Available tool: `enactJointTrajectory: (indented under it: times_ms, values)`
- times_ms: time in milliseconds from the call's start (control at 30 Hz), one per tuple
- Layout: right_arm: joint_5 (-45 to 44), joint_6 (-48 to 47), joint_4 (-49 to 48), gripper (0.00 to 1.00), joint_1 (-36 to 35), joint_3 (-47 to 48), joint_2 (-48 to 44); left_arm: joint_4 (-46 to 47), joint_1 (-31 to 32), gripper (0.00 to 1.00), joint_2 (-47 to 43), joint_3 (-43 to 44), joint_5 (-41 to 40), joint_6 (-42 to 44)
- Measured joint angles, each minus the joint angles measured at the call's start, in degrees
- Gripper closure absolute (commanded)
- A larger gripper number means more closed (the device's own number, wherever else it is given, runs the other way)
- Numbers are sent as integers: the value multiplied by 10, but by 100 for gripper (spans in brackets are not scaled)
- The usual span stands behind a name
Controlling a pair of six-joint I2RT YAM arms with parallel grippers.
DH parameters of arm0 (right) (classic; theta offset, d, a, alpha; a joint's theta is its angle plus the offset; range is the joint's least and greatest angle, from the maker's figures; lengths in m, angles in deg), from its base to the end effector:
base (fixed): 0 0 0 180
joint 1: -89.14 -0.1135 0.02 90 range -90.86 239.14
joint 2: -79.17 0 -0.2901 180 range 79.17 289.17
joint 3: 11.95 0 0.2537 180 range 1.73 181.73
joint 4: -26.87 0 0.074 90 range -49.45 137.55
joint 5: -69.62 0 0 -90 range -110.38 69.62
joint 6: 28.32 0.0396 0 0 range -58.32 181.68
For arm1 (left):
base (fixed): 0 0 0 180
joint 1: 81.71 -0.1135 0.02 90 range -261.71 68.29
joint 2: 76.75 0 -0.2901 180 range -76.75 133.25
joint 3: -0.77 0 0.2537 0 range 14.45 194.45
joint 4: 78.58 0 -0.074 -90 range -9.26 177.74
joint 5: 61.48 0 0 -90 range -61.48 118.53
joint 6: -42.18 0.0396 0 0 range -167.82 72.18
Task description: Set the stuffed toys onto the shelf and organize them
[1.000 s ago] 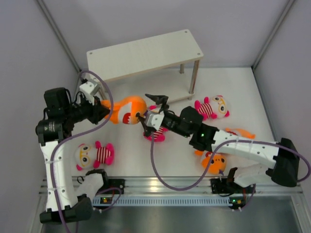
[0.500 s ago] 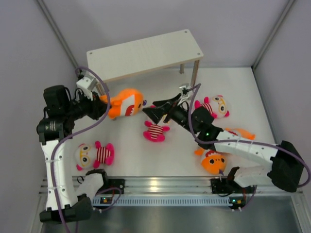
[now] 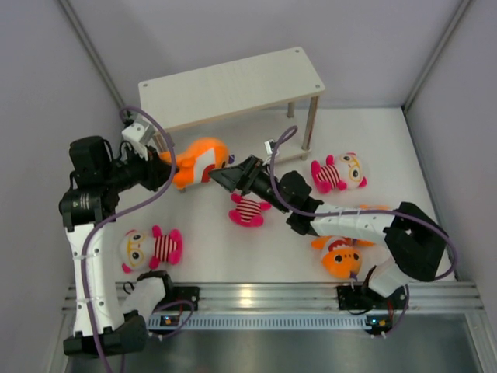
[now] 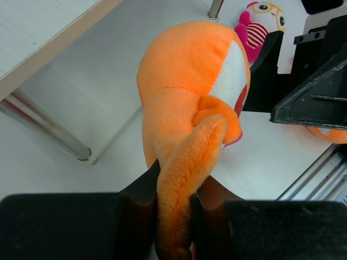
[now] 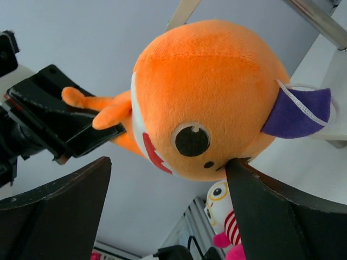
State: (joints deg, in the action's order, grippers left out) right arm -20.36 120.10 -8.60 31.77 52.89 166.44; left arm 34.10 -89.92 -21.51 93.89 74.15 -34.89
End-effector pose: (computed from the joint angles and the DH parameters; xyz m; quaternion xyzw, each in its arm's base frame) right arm 0.1894 0.2959 0.3321 0.0056 0.6222 0.6632 0.4160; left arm 0.1460 -0.0075 0.4576 0.2281 0.7873 -0.2439 0.5183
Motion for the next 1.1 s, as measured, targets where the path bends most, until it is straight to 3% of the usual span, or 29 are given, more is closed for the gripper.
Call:
enactJointTrajectory:
  times_ms: [100,133,200,333,367,433,500,567,767,933,1100]
  values:
    - [-14,6,-9,38,1,23,31,6,0,100,0,0,0,0]
    - [-18,8,-9,52,1,31,42,8,0,100,0,0,0,0]
    - [-30,9,-6,65,2,43,59,12,-1,100,-2,-1,0,0]
    - [-49,4,-10,100,2,45,62,14,-1,100,-5,-13,17,0]
    - [-52,-2,-10,100,4,45,61,16,-1,100,-5,-17,20,0]
    - [-54,-13,-8,100,7,43,57,21,-1,46,-5,-28,21,1]
    - [-51,-55,8,100,16,38,41,23,-1,2,-5,-35,14,2]
    - [-41,-121,45,100,31,38,14,21,0,2,-6,-42,5,2]
    - [-76,-350,295,100,68,76,-108,21,0,2,-9,-49,-91,6]
    - [-129,-386,417,100,141,86,-150,21,0,2,-5,-50,-177,7]
    - [-150,-365,474,100,183,86,-108,21,0,2,-3,-50,-201,7]
